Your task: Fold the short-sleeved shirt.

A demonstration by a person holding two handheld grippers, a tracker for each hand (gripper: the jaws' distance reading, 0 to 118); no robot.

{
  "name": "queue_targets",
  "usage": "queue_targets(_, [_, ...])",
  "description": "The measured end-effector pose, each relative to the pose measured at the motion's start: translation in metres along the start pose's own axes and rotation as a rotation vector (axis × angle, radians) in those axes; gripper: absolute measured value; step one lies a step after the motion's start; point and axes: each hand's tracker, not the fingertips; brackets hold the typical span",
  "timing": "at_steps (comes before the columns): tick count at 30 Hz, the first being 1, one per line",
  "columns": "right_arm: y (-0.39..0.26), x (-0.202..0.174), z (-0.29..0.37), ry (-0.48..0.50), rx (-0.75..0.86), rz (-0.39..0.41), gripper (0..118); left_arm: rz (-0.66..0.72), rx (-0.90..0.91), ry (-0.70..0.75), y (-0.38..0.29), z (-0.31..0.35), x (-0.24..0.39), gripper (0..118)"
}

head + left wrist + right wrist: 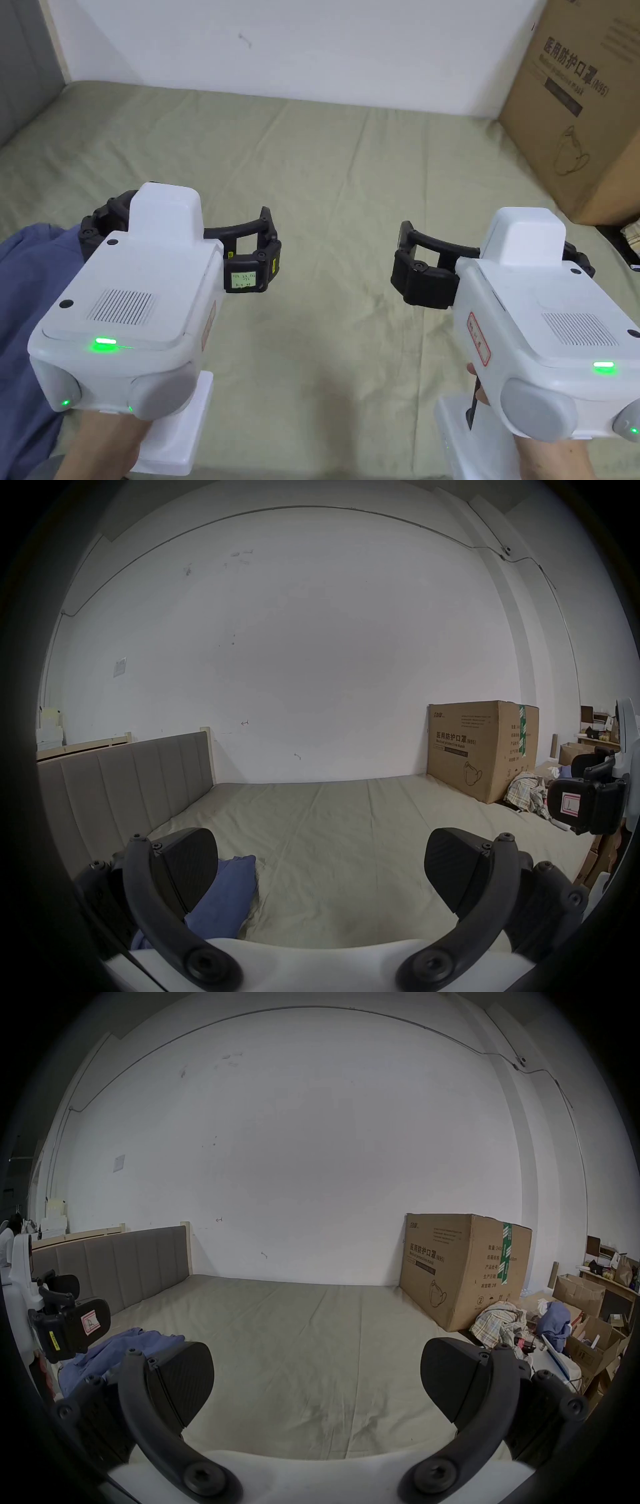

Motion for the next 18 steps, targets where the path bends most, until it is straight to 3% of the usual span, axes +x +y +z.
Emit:
queue_targets(1, [0.0002,-0.0003,0.0003,-0.002,0.002,0.004,116,-0.002,0.0,0.002,0.0002,0.0004,0.0003,115])
queue_targets(2, [0.0003,-0.0006,0.0007,-0.003,0.005,0.009,112,-0.007,0.002,0.0,0.0002,0.001,0.0008,104])
queue_targets(3, [0.0004,-0.001,0.0012,0.001,0.005,0.013,103,-0.014,0.006,0.003,-0.0001,0.002,0.0007,83])
queue_targets(4, [0.0004,-0.0014,0.0018,0.003,0.008,0.019,80,-0.028,0.018,0.007,-0.0002,0.0034,0.0019,45])
queue_targets(5, [0.0004,-0.0012,0.0018,0.007,0.01,0.024,49,-0.044,0.021,0.022,-0.0002,0.0032,0.0035,22])
queue_targets(6, [0.0004,-0.0014,0.0015,0.004,0.005,0.028,24,-0.054,0.018,0.026,0.0002,0.0019,0.0043,10])
queue_targets(7, [0.0003,-0.0015,0.0008,0.002,-0.002,0.026,24,-0.057,0.016,0.022,0.0007,0.0021,0.0034,10])
queue_targets(9, [-0.001,0.0007,0.0006,0.002,-0.003,0.005,6,-0.047,0.02,0.006,0.0028,0.0044,0.0026,7])
queue_targets(11, [-0.0006,0.0011,0.0023,0.027,-0.003,-0.022,0,-0.042,0.018,-0.003,0.0045,0.0065,0.0021,0])
queue_targets(18, [0.0012,-0.0029,0.002,0.046,-0.02,-0.013,0,-0.016,0.009,-0.007,0.0065,0.0065,0.0011,0])
